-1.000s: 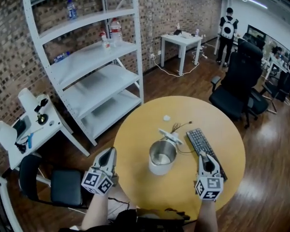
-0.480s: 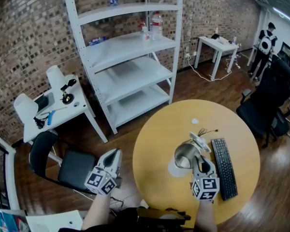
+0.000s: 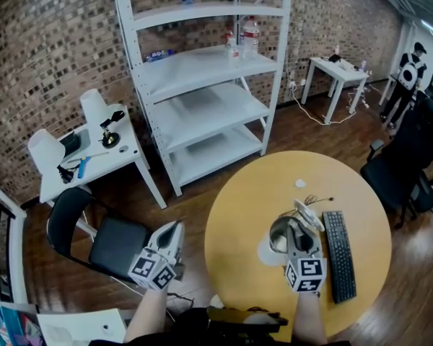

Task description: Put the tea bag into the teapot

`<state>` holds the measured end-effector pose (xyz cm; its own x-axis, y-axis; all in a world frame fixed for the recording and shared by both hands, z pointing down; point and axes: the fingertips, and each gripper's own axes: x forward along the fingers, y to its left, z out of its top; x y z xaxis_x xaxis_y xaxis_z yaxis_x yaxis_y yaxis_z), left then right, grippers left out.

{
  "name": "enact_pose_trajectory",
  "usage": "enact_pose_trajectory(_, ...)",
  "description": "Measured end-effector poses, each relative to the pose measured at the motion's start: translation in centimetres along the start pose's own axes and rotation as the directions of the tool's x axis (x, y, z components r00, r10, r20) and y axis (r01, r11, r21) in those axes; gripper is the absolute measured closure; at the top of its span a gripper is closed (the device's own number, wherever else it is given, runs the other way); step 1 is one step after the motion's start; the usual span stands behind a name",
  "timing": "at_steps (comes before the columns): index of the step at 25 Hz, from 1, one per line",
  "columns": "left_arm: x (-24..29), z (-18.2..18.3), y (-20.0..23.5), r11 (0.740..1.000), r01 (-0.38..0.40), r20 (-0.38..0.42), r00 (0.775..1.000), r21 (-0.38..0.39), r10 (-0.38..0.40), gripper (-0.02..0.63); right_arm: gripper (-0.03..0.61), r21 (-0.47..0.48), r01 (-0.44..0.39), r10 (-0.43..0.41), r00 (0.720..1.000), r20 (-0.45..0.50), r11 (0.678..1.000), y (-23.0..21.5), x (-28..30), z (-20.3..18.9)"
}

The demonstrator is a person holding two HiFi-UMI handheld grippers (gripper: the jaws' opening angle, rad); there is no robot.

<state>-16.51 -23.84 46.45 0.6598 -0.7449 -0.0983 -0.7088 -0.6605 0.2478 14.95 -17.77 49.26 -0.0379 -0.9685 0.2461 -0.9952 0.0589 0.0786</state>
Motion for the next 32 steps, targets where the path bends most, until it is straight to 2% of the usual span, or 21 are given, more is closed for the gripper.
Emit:
enact_pose_trajectory(2,0.0,-0.3,0.1,1.0,0.003,-0.007,1.0,-0.005,-0.003,0.62,0.483,0.006,0.002,-0.002,1.0,-0.009,1.0,0.0,0.1,-0.4)
enact_pose_trajectory(4,0.0,-0.6,0.2,1.0,0.0,-0.011,1.0,-0.007,0.0,0.62,0.429,0.015,-0.004,0.004,1.0,-0.009,1.0,0.0,0.1,-0.6)
enact_pose_trajectory(7,0.1,-0.8,0.1,1.0,-0.006,-0.012,1.0,-0.009,0.006,0.62,0.382,0.025,-0.011,0.012,1.0,-0.021,1.0,-0.2,-0.1,-1.2)
enact_pose_trajectory(17,2.3,-1.2,-1.2,0.999,0.049,-0.029,0.998,-0.017,-0.049,0.62,0.382,0.017,0.005,-0.005,1.0,-0.014,1.0,-0.8,-1.8,-1.5)
enact_pose_trajectory(20,3.6,-1.5,-2.5,0.995,0.094,-0.038,0.995,-0.019,-0.095,0.62,0.382,0.031,0.043,-0.043,0.999,0.01,0.999,-1.9,-3.3,-1.6)
enact_pose_trajectory(24,5.5,-2.4,-4.9,0.985,0.172,-0.054,0.983,-0.027,-0.174,0.62,0.382,0.138,0.111,-0.12,0.991,0.059,0.984,-4.2,-6.1,-1.7)
enact_pose_trajectory(28,7.4,-3.0,-7.6,0.966,0.256,-0.058,0.965,-0.035,-0.258,0.62,0.385,0.184,0.176,-0.194,0.977,0.084,0.967,-6.6,-9.2,-2.2)
enact_pose_trajectory(32,9.1,-3.6,-9.6,0.948,0.315,-0.064,0.946,-0.053,-0.318,0.62,0.394,0.251,0.282,-0.311,0.947,0.083,0.926,-9.0,-12.8,-2.7)
